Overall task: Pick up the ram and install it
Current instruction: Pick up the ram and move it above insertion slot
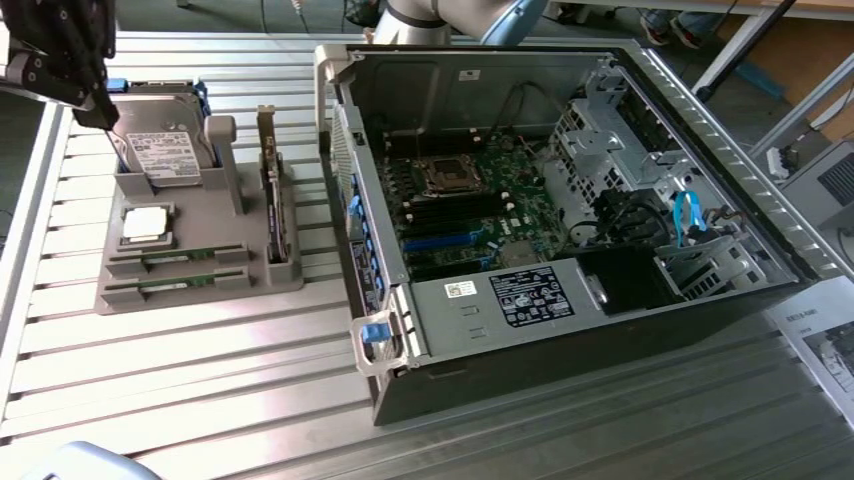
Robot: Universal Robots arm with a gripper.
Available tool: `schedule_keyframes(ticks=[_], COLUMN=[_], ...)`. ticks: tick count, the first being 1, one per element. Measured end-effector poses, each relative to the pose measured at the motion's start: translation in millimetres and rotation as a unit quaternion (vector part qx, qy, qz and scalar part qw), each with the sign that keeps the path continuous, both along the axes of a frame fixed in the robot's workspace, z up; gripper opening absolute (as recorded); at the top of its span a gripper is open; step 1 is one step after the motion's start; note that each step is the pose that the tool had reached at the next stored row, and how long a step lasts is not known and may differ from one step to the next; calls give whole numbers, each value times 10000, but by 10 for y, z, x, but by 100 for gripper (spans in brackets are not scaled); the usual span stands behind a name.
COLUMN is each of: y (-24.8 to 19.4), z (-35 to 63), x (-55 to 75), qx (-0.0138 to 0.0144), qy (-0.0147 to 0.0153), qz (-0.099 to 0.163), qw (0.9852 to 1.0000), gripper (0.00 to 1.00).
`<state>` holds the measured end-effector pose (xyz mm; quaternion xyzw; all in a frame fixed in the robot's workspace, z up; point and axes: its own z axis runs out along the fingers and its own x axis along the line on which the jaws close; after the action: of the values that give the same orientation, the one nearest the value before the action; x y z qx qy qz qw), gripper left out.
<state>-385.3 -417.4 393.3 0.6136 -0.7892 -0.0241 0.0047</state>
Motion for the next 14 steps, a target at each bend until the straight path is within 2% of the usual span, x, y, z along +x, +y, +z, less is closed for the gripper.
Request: schedule_keyframes(ticks=[4,7,14], y=[0,0,0], z=[0,0,0], x=[0,0,0], qx=[0,0,0], qy=[0,0,0], qz=[312,541,1065], qw=[9995,9985,9943], gripper=[10,10,10])
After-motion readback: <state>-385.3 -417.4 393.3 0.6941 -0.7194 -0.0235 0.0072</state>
